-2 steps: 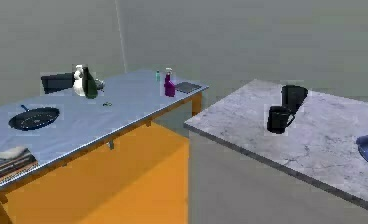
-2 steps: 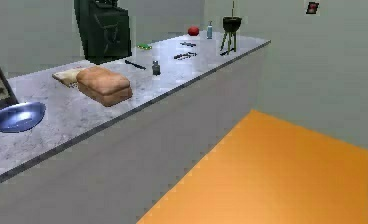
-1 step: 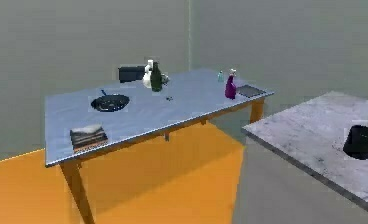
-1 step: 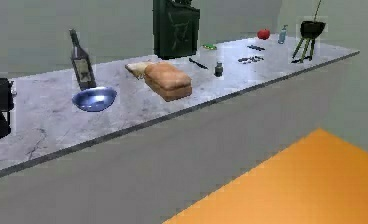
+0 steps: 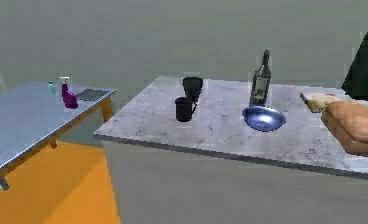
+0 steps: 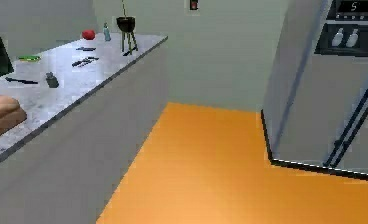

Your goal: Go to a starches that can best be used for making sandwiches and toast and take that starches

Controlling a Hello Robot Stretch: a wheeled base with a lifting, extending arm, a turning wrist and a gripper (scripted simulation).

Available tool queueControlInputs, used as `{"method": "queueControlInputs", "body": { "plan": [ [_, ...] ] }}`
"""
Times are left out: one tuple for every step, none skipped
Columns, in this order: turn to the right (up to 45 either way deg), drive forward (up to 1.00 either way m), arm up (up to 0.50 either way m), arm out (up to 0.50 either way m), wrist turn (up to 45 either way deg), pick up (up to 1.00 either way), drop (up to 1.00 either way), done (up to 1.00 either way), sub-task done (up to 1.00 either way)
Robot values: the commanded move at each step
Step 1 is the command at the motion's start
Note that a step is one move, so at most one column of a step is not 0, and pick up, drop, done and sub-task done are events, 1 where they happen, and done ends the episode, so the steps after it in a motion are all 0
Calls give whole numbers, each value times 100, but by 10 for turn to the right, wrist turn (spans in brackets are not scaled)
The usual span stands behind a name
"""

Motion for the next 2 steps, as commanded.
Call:
{"method": "queueControlInputs", "body": {
  "plan": [
    [270,0,0,0,0,0,0,0,0],
    [0,35,0,0,0,0,0,0,0]
  ]
}}
